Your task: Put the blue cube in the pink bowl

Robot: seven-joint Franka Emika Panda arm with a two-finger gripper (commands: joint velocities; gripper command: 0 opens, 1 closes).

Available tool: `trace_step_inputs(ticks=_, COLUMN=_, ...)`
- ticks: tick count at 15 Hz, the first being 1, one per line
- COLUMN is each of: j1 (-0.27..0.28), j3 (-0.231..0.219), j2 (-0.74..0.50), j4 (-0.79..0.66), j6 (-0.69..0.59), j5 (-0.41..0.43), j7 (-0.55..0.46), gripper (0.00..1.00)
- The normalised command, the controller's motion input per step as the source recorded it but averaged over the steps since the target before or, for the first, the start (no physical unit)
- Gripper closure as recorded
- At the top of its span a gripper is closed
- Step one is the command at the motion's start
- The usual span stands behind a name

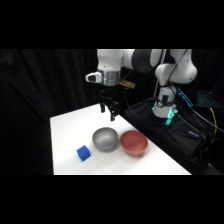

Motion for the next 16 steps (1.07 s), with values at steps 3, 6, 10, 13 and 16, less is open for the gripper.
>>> trace_step_inputs(ticks=3, j1=-0.021, j3=0.006, j2=0.04, j4=0.08, j6=-0.02, j5=0.051, j7=-0.11, gripper=0.0)
trace_step_inputs(ticks=6, j1=-0.048, j3=-0.022, j2=0.18, j4=0.29, j6=-0.06, j5=0.066, j7=-0.31, gripper=0.0)
trace_step_inputs(ticks=10, j1=-0.084, j3=-0.039, j2=0.39, j4=0.53, j6=-0.14, j5=0.129, j7=-0.43, gripper=0.0)
trace_step_inputs(ticks=13, j1=-0.086, j3=-0.017, j2=0.53, j4=0.72, j6=-0.26, j5=0.097, j7=-0.34, gripper=0.0)
trace_step_inputs(ticks=16, j1=-0.08, j3=0.006, j2=0.52, j4=0.79, j6=-0.34, j5=0.072, j7=-0.26, gripper=0.0)
